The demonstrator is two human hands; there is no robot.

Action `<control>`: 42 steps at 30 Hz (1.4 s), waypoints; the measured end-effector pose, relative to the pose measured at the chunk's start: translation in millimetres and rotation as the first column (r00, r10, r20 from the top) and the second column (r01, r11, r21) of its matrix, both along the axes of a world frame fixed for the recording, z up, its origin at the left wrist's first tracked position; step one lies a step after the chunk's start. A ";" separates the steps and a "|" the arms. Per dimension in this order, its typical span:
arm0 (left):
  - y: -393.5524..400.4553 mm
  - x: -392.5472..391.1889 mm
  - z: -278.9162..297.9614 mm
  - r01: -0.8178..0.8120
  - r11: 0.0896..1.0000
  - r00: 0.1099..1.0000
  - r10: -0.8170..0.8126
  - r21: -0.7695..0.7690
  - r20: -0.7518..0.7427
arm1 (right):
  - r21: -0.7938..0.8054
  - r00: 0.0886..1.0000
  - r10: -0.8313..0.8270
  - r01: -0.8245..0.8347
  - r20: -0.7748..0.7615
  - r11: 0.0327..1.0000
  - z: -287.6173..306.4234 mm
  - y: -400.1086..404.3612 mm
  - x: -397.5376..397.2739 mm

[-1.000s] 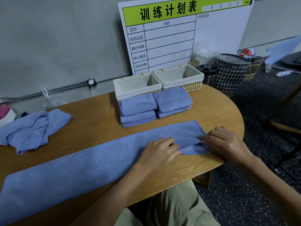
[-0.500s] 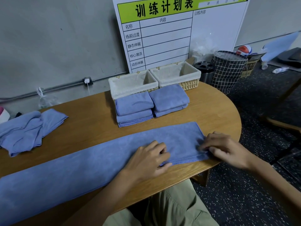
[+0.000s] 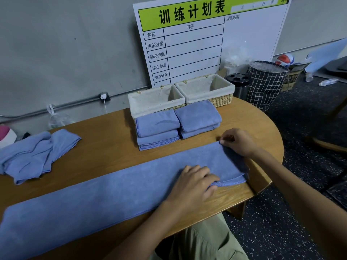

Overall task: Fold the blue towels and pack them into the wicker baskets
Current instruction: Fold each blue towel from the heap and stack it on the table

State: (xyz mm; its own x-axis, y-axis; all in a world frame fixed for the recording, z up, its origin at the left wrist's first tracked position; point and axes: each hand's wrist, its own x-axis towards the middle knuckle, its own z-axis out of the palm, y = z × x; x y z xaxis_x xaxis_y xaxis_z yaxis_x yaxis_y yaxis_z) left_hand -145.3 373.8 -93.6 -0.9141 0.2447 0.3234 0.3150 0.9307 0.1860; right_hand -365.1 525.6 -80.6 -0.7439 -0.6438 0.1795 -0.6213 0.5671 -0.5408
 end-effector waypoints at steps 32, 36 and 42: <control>68.4 -83.4 32.7 0.027 0.999 1.000 -0.027 -0.043 -0.004 | -0.188 0.731 0.234 -0.147 0.641 0.971 37.8 12.1 -46.8; 58.9 -78.3 23.2 -0.069 0.951 0.997 0.053 0.302 0.061 | -0.210 0.692 0.207 -0.082 0.692 0.974 37.4 10.5 -45.5; 55.2 -64.2 13.3 -0.090 0.857 0.993 0.118 0.507 -0.023 | -0.279 0.538 0.217 0.035 0.815 0.960 32.2 10.7 -47.1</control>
State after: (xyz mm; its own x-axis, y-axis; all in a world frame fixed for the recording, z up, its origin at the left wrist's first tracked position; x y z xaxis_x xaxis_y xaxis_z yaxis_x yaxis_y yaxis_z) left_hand -209.5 429.0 -80.3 -0.9040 -0.0600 0.4234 0.2433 0.7419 0.6248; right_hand -412.2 536.3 -48.4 -0.5735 -0.7474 -0.3354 0.1415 0.3129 -0.9392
